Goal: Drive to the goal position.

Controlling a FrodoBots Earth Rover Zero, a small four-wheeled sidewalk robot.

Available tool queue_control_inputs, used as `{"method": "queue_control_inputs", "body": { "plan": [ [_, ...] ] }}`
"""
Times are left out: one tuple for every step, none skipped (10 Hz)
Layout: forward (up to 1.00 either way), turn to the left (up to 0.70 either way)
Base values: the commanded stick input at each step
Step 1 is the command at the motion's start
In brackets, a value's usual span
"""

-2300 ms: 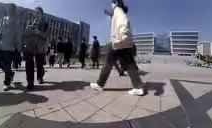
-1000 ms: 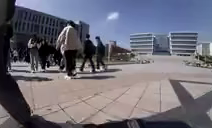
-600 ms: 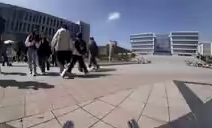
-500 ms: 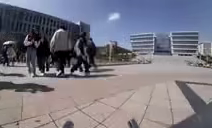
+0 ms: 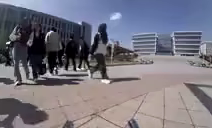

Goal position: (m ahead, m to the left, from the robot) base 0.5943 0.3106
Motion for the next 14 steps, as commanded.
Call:
{"method": "queue_control_inputs", "body": {
  "plan": [
    [0.00, 0.00],
    [0.00, 0.00],
    [0.72, -0.29],
    [1.00, -0.40],
    [1.00, -0.40],
    [1.00, -0.40],
    [1.00, -0.40],
    [1.00, -0.40],
    [1.00, -0.40],
    [1.00, -0.36],
    [1.00, -0.29],
    [1.00, -0.22],
    [1.00, -0.18],
    [1.00, -0.40]
  ]
}}
